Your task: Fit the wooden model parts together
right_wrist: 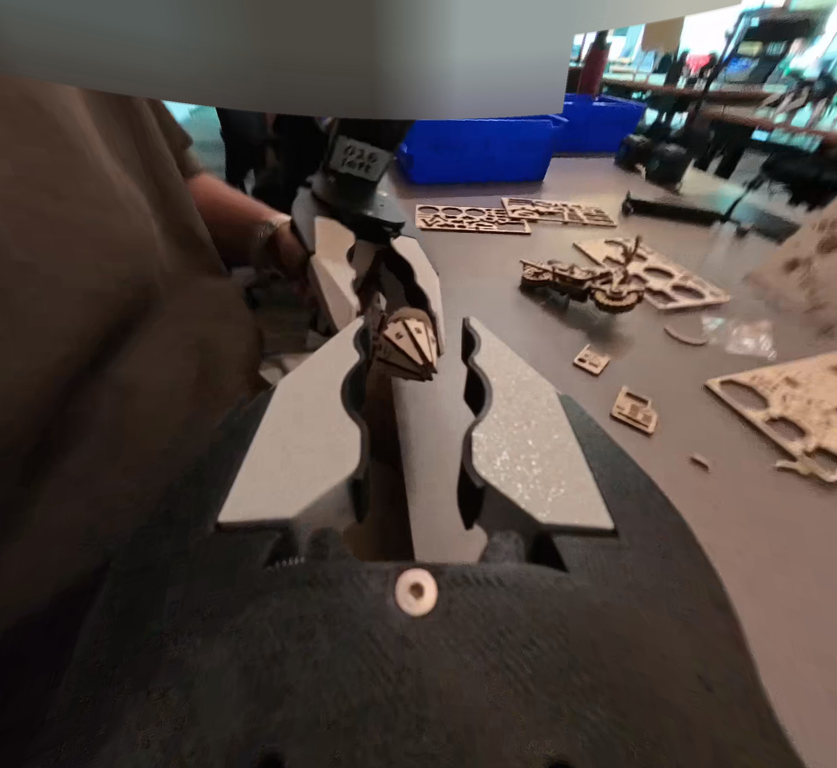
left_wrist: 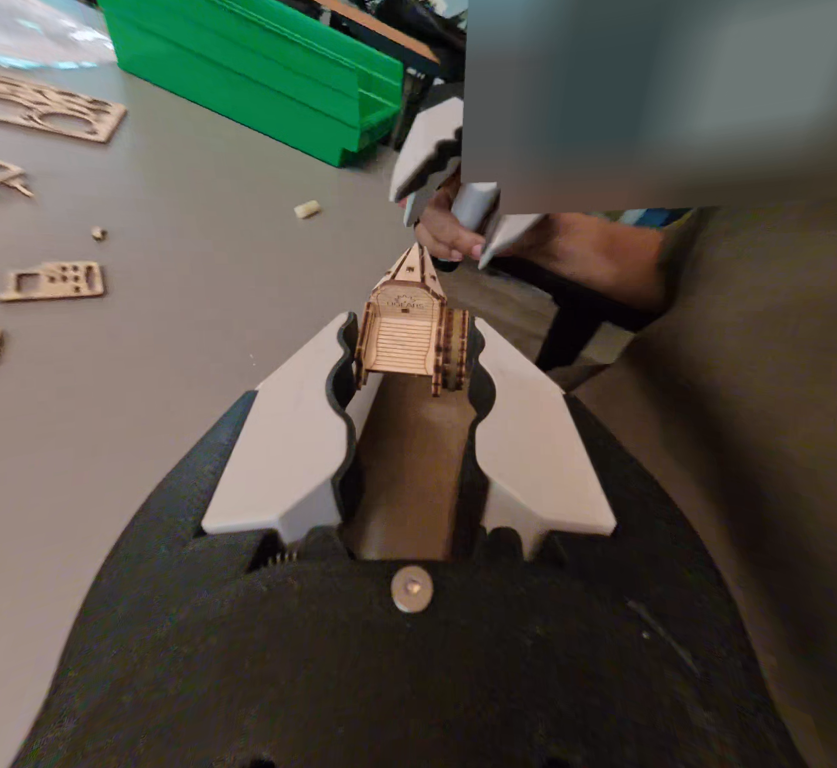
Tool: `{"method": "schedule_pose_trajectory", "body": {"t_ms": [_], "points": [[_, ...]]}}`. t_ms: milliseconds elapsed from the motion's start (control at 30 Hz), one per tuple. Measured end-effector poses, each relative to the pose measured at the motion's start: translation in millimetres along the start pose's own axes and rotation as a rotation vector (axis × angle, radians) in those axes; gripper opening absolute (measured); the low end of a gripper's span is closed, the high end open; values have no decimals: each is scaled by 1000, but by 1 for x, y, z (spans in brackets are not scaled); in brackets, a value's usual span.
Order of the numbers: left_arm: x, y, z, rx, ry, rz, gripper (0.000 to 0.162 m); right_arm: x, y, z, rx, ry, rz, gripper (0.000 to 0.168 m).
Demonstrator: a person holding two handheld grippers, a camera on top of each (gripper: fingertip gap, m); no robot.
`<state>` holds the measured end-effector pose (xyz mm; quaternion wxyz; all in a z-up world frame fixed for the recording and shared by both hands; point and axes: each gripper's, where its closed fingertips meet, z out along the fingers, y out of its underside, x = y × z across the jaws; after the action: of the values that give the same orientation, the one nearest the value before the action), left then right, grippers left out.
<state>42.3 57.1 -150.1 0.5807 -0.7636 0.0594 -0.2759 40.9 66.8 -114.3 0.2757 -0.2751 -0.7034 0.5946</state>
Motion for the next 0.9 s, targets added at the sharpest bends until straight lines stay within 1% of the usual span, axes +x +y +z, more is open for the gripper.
{"method": "schedule_pose_trajectory", "body": {"t_ms": [67,167,233,267,333,633,900], "points": [[4,1,-1,-9,48,-43,44,-9,5,4,-32,-10,-84,38],[12,2,0,-16,101,-69,45,-14,17,10,-95,-26,-115,37],[13,1,-1,-6,110,-80,44,-16,19,10,-110,-33,-123,31],[13,0,-1,-1,117,-87,45,-16,18,10,-107,-31,-129,27],[14,-2,-2,9,131,-102,44,-16,17,9,-100,-29,-129,25],[21,-4,-3,18,160,-55,44,-22,12,8,-76,-64,-119,25],[21,-5,-5,24,175,-63,44,-22,10,9,-73,-63,-103,25]]}}
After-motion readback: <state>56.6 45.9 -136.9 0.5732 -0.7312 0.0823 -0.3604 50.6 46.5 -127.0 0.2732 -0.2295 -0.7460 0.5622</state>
